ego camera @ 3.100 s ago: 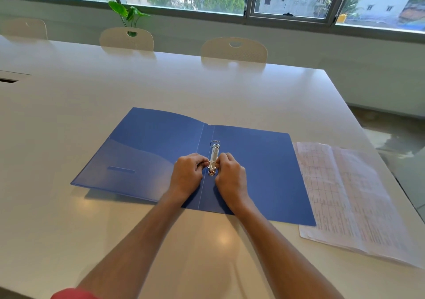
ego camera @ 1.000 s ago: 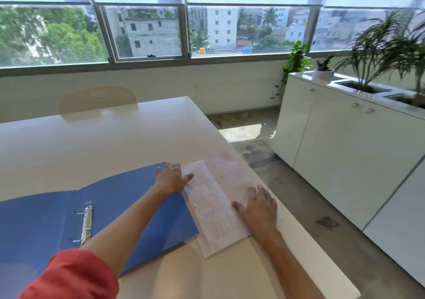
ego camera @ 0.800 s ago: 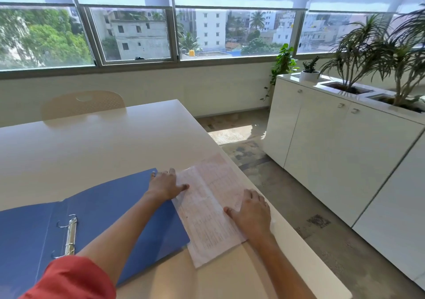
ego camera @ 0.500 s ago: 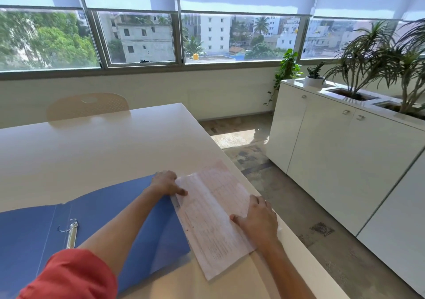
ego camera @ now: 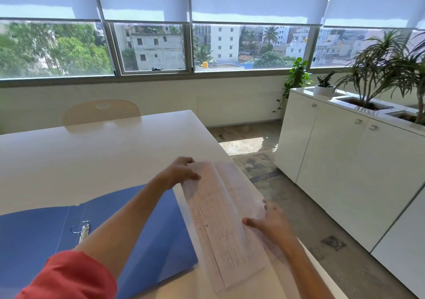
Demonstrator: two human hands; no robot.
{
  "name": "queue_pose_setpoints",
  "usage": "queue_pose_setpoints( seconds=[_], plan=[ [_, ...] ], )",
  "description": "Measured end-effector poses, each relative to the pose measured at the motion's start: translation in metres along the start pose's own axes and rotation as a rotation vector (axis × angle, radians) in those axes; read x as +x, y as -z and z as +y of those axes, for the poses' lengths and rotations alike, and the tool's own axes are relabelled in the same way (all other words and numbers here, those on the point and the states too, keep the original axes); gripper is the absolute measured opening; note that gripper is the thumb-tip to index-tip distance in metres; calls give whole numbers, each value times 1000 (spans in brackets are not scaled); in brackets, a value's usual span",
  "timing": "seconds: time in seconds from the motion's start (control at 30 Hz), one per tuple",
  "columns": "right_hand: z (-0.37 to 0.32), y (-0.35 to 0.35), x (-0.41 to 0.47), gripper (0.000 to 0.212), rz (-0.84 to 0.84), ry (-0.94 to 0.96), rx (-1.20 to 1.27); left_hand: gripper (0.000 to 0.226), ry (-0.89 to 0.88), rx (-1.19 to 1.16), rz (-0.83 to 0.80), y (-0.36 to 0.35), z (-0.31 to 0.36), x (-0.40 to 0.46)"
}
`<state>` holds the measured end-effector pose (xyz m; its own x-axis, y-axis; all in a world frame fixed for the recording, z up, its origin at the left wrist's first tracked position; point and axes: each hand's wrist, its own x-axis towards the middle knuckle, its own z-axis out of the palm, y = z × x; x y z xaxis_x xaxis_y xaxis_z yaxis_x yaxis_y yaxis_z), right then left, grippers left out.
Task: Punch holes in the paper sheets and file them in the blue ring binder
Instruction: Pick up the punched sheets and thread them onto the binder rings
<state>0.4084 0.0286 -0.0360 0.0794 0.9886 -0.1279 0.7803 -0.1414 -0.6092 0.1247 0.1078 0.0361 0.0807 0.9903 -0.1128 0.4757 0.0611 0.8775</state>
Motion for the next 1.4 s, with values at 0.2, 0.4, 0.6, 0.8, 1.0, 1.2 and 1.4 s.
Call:
queue_pose_setpoints(
  seconds=[0.2, 0.4, 0.6, 0.8, 1.0, 1.2, 1.4],
  plan=[
    [-7, 54, 1, 67, -280, 139, 768, 24, -307, -119, -36, 10, 60, -38],
    [-23, 89, 12, 63, -293, 289, 889, 25, -485, -141, -50, 20, 98, -72],
    [-40, 97, 5, 40, -136, 417, 993, 48, -582, -639, 105, 31, 94, -85],
    [-52, 74, -10, 30, 61, 433, 1100, 92, -410, -682, -32, -3, 36, -89],
    [-66, 53, -19, 24, 239, 370, 1096, 81, -366, -527, -26, -29, 22, -99],
    [-77, 46, -31, 26, 361, 394, 1014, 33, -331, -537, 130, -39, 29, -99],
    [-76, 56, -32, 21, 359, 447, 969, 9, -361, -591, 186, -29, 33, -91]
  ],
)
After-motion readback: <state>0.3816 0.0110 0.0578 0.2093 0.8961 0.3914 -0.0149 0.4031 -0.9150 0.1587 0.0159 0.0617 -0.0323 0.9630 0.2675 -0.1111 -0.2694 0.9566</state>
